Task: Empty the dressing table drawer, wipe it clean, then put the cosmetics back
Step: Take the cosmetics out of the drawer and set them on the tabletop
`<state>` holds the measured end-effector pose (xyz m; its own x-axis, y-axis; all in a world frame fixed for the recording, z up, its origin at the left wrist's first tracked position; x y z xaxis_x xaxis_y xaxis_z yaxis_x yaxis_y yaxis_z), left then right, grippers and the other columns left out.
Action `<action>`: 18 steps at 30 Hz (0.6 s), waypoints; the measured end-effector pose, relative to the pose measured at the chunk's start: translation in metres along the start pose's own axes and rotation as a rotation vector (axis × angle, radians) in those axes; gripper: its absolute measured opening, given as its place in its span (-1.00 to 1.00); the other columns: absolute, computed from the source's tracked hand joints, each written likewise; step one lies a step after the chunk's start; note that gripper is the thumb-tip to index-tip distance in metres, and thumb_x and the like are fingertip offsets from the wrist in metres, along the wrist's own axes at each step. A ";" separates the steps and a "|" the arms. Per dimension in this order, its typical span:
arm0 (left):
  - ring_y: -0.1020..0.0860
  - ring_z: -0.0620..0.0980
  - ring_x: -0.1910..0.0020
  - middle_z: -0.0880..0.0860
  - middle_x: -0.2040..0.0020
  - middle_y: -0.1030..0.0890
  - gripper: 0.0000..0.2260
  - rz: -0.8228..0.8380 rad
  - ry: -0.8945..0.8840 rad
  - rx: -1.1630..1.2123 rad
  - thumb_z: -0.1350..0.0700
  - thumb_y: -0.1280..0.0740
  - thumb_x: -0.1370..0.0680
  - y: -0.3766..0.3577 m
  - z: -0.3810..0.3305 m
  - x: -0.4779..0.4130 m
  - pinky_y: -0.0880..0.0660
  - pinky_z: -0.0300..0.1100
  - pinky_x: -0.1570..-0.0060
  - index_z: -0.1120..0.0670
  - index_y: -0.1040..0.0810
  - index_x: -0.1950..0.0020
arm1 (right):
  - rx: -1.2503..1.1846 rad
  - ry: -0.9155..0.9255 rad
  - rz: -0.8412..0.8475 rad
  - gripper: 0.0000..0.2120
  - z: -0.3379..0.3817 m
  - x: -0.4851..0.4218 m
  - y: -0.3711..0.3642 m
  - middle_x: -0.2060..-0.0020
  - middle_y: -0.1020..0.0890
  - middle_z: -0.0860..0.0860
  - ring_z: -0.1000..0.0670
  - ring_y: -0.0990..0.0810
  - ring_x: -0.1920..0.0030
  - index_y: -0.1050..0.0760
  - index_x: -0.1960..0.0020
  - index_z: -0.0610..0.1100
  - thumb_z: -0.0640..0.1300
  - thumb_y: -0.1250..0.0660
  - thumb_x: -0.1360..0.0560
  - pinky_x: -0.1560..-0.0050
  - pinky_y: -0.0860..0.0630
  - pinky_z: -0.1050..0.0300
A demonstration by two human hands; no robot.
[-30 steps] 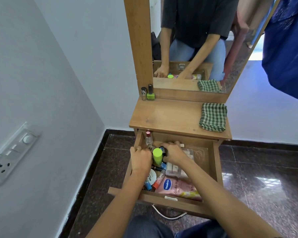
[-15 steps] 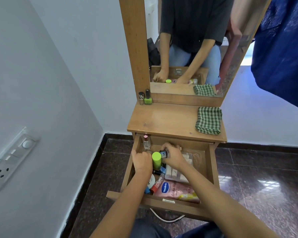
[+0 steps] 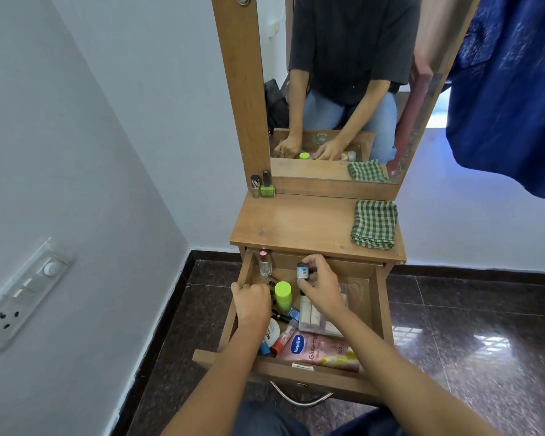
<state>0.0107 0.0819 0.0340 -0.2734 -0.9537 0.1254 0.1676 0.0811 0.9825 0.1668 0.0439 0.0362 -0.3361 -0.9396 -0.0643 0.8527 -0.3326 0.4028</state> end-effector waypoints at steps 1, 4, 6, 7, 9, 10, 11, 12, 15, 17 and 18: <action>-0.58 -0.03 0.13 -0.03 0.18 -0.64 -0.83 -0.014 -0.009 0.012 0.17 -0.21 -0.58 0.001 0.001 -0.001 -0.30 -0.06 -0.07 0.02 -0.58 0.08 | -0.015 -0.007 0.002 -0.65 0.001 0.000 0.001 0.02 -0.50 0.01 0.01 -0.55 0.16 -0.36 -0.12 0.00 -0.30 -0.35 -0.43 0.23 -0.45 0.30; -0.58 -0.03 0.19 -0.02 0.23 -0.63 -0.90 -0.029 -0.038 0.061 0.14 -0.28 -0.51 0.010 0.004 -0.002 -0.32 -0.08 0.05 0.03 -0.58 0.14 | -0.054 -0.027 0.013 -0.65 0.002 0.001 0.004 0.04 -0.51 0.09 0.12 -0.53 0.18 -0.39 -0.18 -0.05 -0.26 -0.36 -0.46 0.19 -0.47 0.37; -0.55 -0.03 0.39 -0.02 0.43 -0.57 -0.87 -0.090 -0.100 0.077 0.12 -0.51 -0.28 0.018 0.002 -0.005 -0.36 -0.15 0.24 0.04 -0.57 0.35 | -0.045 -0.031 0.019 -0.69 0.001 0.001 0.004 0.03 -0.54 0.11 0.19 -0.53 0.13 -0.44 -0.19 -0.10 -0.24 -0.37 -0.47 0.12 -0.48 0.42; -0.55 -0.02 0.41 -0.01 0.45 -0.56 -0.82 -0.119 -0.134 0.038 0.12 -0.56 -0.22 0.022 0.002 -0.006 -0.38 -0.16 0.30 0.05 -0.56 0.38 | -0.025 -0.029 0.021 -0.72 0.001 0.001 0.004 0.03 -0.57 0.09 0.23 -0.53 0.09 -0.48 -0.18 -0.12 -0.24 -0.36 -0.48 0.07 -0.47 0.43; -0.60 0.02 0.14 0.06 0.15 -0.63 -0.93 -0.080 -0.183 0.038 0.14 -0.41 -0.45 0.014 0.001 -0.005 -0.46 -0.10 0.18 0.09 -0.59 0.10 | 0.021 -0.029 0.021 -0.78 -0.001 0.001 0.002 0.04 -0.61 0.07 0.28 -0.53 0.07 -0.54 -0.12 -0.14 -0.24 -0.36 -0.48 0.04 -0.43 0.49; -0.59 0.03 0.00 0.07 -0.03 -0.59 -0.88 -0.053 -0.177 0.052 0.17 -0.27 -0.56 0.010 0.002 -0.005 -0.48 -0.10 0.08 0.11 -0.54 -0.07 | 0.034 -0.038 0.020 -0.80 -0.002 0.002 0.001 0.06 -0.62 0.08 0.27 -0.54 0.07 -0.56 -0.10 -0.14 -0.23 -0.36 -0.48 0.05 -0.41 0.53; -0.57 0.04 -0.06 0.08 -0.14 -0.52 -0.83 -0.075 -0.188 0.087 0.19 -0.20 -0.60 0.007 0.003 -0.007 -0.50 -0.12 0.04 0.12 -0.48 -0.17 | 0.039 -0.050 0.017 -0.81 -0.004 0.002 0.001 0.07 -0.63 0.08 0.26 -0.54 0.07 -0.57 -0.09 -0.14 -0.21 -0.37 -0.48 0.05 -0.39 0.54; -0.57 0.04 -0.05 0.08 -0.20 -0.45 -0.82 -0.068 -0.184 0.141 0.18 -0.19 -0.62 0.006 0.005 -0.006 -0.52 -0.13 0.04 0.11 -0.44 -0.21 | 0.037 -0.061 0.013 -0.82 -0.006 0.003 0.000 0.08 -0.63 0.09 0.25 -0.55 0.07 -0.57 -0.08 -0.13 -0.19 -0.38 -0.48 0.06 -0.39 0.54; -0.57 0.02 0.02 0.08 -0.25 -0.30 -0.82 -0.081 -0.155 0.253 0.15 -0.26 -0.60 0.004 0.010 -0.011 -0.57 -0.12 0.04 0.12 -0.44 -0.19 | 0.020 -0.079 -0.010 -0.84 -0.008 0.004 0.001 0.11 -0.64 0.10 0.23 -0.56 0.08 -0.57 -0.06 -0.11 -0.17 -0.39 -0.47 0.07 -0.43 0.45; -0.55 0.01 -0.01 0.08 -0.27 -0.26 -0.79 -0.082 -0.153 0.319 0.16 -0.29 -0.58 0.006 0.008 -0.014 -0.56 -0.13 -0.02 0.12 -0.45 -0.20 | -0.007 -0.091 -0.032 -0.84 -0.008 0.004 0.002 0.12 -0.66 0.04 0.15 -0.60 0.12 -0.58 -0.05 -0.13 -0.18 -0.38 -0.48 0.12 -0.49 0.31; -0.54 0.01 -0.04 0.07 -0.27 -0.27 -0.77 -0.083 -0.148 0.377 0.16 -0.30 -0.57 0.008 0.008 -0.014 -0.56 -0.15 -0.04 0.12 -0.45 -0.22 | -0.019 -0.095 -0.042 -0.85 -0.007 0.004 0.003 0.13 -0.67 0.02 0.14 -0.61 0.15 -0.59 -0.05 -0.14 -0.19 -0.37 -0.47 0.16 -0.49 0.30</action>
<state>0.0086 0.0981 0.0413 -0.4089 -0.9119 0.0346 -0.2117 0.1317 0.9684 0.1712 0.0385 0.0309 -0.4078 -0.9131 0.0064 0.8439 -0.3742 0.3844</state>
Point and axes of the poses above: each hand's wrist, its own x-axis away from the middle knuckle, its own y-axis out of the back of the hand, z = x × y, the point moved 9 cm from there along -x, towards the middle knuckle
